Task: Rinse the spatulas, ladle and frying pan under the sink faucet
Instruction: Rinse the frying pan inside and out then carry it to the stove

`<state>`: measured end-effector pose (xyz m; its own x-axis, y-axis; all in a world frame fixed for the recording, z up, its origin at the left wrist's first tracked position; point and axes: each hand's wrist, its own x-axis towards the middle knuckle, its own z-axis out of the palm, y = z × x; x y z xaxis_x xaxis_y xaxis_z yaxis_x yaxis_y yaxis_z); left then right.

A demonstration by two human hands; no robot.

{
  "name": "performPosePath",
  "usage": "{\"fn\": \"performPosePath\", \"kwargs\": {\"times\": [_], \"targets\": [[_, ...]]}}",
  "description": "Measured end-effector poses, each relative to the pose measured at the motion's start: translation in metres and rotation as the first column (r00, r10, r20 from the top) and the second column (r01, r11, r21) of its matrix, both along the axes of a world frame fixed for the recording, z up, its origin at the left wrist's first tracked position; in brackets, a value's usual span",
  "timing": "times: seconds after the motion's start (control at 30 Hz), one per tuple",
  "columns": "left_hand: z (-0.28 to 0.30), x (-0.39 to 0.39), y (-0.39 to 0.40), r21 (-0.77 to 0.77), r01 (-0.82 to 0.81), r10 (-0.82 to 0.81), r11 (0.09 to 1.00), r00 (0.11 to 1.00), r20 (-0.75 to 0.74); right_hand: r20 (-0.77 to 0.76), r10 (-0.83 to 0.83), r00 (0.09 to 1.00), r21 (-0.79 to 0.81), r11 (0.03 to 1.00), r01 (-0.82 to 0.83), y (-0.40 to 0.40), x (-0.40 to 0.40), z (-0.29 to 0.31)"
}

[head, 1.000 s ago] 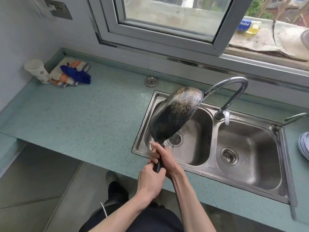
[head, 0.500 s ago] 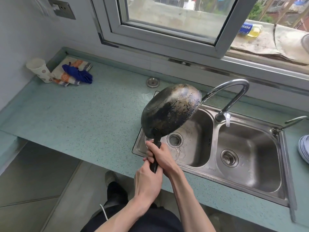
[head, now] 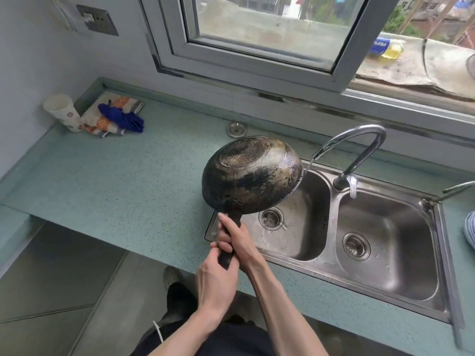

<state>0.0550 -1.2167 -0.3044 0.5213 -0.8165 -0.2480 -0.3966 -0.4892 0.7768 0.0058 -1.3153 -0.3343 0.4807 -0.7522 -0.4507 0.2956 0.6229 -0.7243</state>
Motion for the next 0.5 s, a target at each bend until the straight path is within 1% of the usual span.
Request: {"fn": "performPosePath", "kwargs": {"times": [0.2,0.4,0.5], "targets": [[-0.015,0.002,-0.006,0.007,0.008,-0.008,1.0,1.0,0.014,0.03,-0.011,0.999,0.014,1.0,0.01,-0.005,-0.001,-0.011],[-0.024,-0.014,-0.026,0.014,0.097,-0.097,0.995,0.995,-0.012,0.037,-0.104,0.994,0.08,0.992,0.101,-0.022,-0.026,-0.019],[-0.027,-0.027,-0.033,0.047,0.132,-0.131,0.99,0.991,-0.021,0.022,-0.139,0.99,0.107,0.985,0.136,-0.028,-0.042,-0.02]]}}
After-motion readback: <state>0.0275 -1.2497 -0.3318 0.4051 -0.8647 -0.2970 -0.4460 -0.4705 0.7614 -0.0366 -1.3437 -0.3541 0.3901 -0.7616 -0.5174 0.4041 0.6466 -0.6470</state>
